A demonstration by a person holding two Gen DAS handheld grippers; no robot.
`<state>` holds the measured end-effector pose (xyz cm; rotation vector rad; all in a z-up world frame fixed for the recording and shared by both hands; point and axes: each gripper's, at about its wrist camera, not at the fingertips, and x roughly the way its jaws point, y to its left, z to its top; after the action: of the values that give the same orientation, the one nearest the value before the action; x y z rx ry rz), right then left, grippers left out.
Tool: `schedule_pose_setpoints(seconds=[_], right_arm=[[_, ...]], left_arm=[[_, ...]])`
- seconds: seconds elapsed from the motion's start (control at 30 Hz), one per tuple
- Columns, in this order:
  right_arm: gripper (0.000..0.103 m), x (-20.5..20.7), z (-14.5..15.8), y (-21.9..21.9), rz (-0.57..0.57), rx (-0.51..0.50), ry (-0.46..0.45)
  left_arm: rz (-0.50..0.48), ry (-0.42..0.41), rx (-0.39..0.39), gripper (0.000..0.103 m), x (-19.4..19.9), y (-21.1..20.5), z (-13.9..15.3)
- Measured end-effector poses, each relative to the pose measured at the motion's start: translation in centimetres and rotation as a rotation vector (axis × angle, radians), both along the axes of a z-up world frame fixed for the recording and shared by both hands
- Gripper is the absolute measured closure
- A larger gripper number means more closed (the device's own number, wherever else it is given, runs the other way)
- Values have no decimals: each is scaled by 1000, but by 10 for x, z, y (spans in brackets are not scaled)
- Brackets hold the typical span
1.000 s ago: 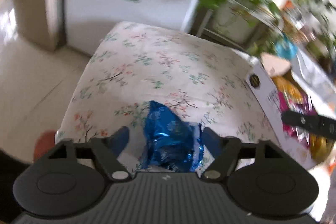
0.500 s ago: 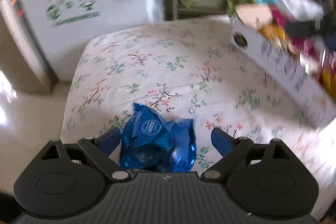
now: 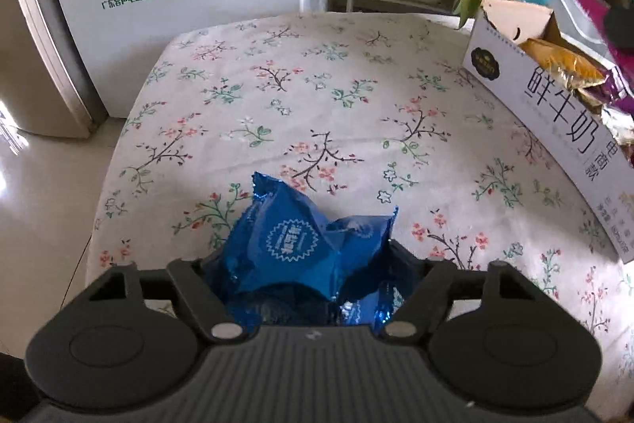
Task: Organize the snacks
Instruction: 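Lift the pink pack with the right tool while left tool holds the blue pack, then carry the blue and pink packs over the cardboard box with both tools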
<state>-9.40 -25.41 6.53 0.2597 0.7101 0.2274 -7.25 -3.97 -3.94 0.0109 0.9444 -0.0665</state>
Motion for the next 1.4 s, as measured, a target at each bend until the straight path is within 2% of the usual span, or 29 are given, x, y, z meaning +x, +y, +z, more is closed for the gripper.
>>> schedule_pose_setpoints(seconds=[0.2,0.53,0.93,1.17,1.4], right_arm=[[35,1,-3,3,15,-9,16],[35,1,-2,3,17,-26,17],[35,2,20,-18,-50,-97,-34],[35,10,37,-38,-62,-170,-76],[35,15,40,-64,-97,-161,-64]], left_arm=[[18,-48,-25,31,-8,0,18],[9,-149,-105,31,-14,-14,65],[-17,-226,-158,31,-9,-41,110],[-61,-259,-190,30,-1,-66,129],[-81,-261,-225,30,9,-93,135]])
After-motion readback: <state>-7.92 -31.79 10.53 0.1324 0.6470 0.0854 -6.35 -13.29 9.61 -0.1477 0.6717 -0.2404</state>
